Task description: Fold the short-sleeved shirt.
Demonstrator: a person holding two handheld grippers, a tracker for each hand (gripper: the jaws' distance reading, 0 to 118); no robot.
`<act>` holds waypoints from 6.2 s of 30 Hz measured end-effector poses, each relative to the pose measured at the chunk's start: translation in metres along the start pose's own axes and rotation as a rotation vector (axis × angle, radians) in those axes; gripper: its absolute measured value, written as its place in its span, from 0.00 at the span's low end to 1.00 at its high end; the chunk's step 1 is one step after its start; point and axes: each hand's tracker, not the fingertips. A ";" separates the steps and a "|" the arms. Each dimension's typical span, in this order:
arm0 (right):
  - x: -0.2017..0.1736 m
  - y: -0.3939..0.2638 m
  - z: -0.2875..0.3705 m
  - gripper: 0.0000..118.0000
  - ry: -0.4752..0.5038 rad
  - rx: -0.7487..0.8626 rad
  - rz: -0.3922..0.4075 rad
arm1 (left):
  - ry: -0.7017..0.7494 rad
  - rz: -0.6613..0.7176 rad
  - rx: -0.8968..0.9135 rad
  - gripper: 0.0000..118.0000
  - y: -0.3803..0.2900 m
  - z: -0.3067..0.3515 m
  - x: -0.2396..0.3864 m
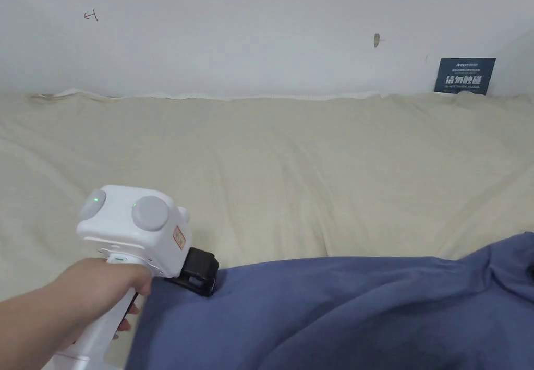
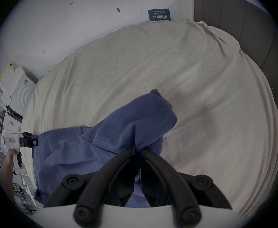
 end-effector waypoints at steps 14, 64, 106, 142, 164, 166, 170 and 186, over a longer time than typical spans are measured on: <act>-0.006 -0.007 0.013 0.05 0.009 0.048 0.015 | 0.010 -0.035 0.112 0.02 -0.007 0.032 -0.009; -0.157 0.222 0.410 0.05 0.010 0.998 0.127 | -0.099 0.194 1.118 0.02 0.144 0.450 -0.063; 0.020 -0.298 0.179 0.05 0.011 0.369 0.239 | -0.218 0.068 0.470 0.02 -0.304 0.137 -0.026; -0.045 -0.320 0.237 0.00 0.154 0.644 -0.077 | -0.191 0.198 0.804 0.00 -0.363 0.240 0.008; -0.097 -0.307 0.207 0.00 0.156 0.536 0.206 | -0.142 0.179 0.289 0.99 -0.307 0.118 -0.027; -0.101 -0.309 0.202 0.00 0.156 0.518 0.222 | -0.125 0.191 0.286 0.99 -0.309 0.107 -0.028; -0.104 -0.308 0.193 0.00 0.162 0.485 0.232 | -0.104 0.223 0.257 0.98 -0.311 0.094 -0.031; -0.065 -0.299 0.192 0.00 0.110 0.485 0.146 | -0.120 0.181 0.306 0.00 -0.316 0.102 -0.013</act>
